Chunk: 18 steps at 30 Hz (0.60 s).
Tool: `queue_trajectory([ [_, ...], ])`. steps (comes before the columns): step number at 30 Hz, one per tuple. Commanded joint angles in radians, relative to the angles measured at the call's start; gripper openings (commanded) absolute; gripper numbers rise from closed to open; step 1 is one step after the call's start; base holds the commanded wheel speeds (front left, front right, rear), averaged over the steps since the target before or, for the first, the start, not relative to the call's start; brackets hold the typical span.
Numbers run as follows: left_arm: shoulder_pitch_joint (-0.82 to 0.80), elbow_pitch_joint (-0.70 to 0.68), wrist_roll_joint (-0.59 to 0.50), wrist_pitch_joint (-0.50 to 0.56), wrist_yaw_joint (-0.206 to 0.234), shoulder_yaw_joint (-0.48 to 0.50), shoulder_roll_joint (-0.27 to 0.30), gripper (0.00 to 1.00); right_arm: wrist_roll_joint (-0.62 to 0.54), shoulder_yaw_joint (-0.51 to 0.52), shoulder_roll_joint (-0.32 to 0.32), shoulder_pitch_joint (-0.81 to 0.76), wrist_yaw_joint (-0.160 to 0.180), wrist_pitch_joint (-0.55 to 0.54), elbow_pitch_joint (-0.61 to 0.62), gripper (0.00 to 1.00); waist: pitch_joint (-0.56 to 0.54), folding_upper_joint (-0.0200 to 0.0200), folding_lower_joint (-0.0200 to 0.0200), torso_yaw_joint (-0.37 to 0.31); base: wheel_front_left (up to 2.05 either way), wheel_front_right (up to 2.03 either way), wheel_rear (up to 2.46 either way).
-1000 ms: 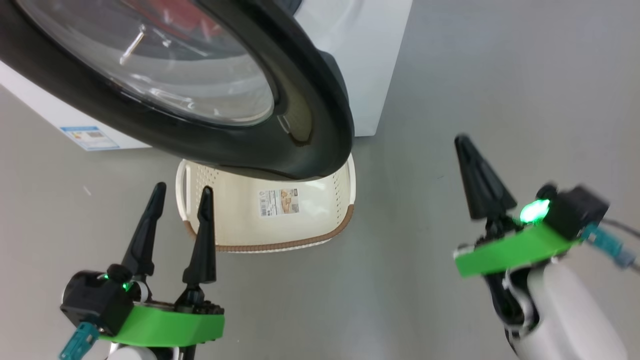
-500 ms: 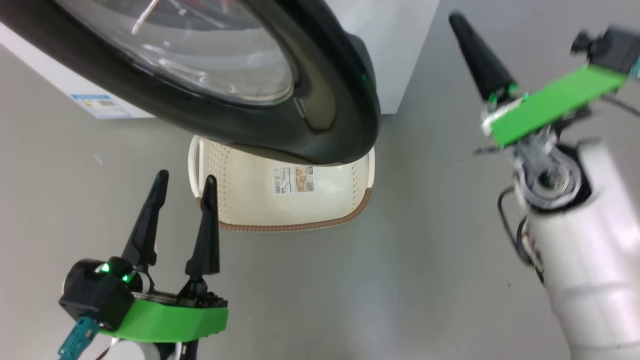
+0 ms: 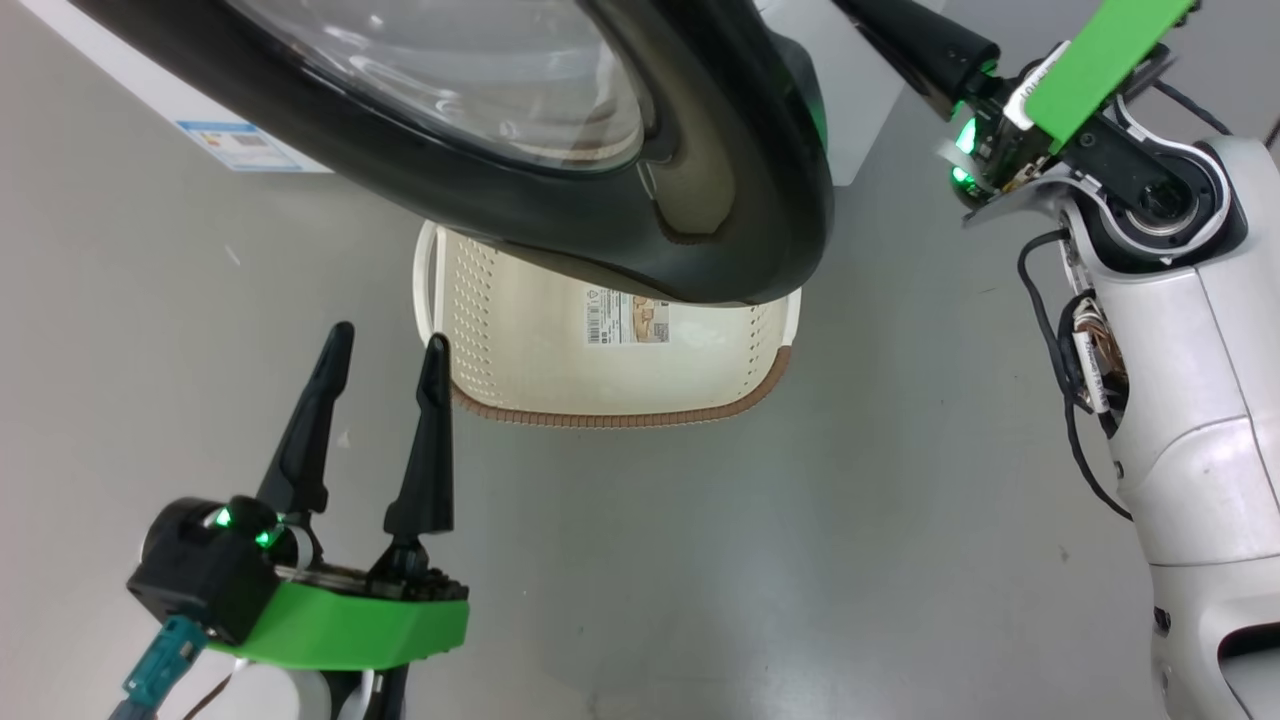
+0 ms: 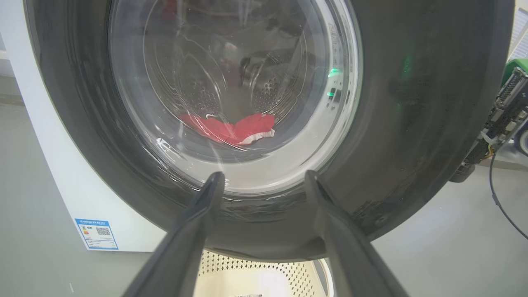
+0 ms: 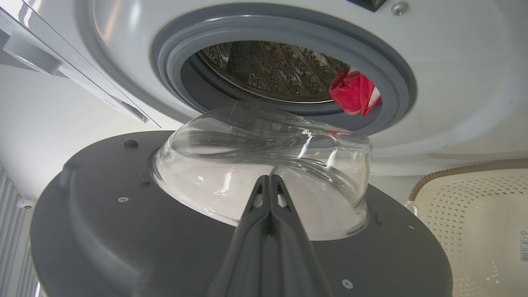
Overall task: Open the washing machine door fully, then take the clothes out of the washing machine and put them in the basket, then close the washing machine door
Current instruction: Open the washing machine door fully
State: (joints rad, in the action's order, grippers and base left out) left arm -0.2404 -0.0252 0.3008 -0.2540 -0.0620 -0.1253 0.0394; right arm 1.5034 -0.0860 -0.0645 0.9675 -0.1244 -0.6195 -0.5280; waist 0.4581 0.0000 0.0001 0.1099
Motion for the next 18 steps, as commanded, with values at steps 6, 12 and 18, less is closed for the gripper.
queue_trajectory([
  [6,-0.013,-0.025,-0.003,-0.008,0.001,0.033,0.011,1.00,0.082,-0.062,0.014,0.040,-0.006,-0.070,0.012,0.00,0.016,0.0000,0.0000,0.008,0.00,0.00,0.00],
  [12,-0.012,-0.024,-0.006,-0.008,0.002,0.040,0.011,1.00,0.103,-0.107,0.014,0.025,-0.006,-0.102,0.037,0.00,0.013,0.0000,0.0000,0.004,0.00,0.00,0.00],
  [18,-0.011,-0.016,-0.005,-0.008,0.003,0.044,0.011,1.00,0.106,-0.128,0.010,-0.029,-0.006,-0.102,0.081,0.00,-0.007,0.0000,0.0000,0.004,0.00,0.00,0.00],
])
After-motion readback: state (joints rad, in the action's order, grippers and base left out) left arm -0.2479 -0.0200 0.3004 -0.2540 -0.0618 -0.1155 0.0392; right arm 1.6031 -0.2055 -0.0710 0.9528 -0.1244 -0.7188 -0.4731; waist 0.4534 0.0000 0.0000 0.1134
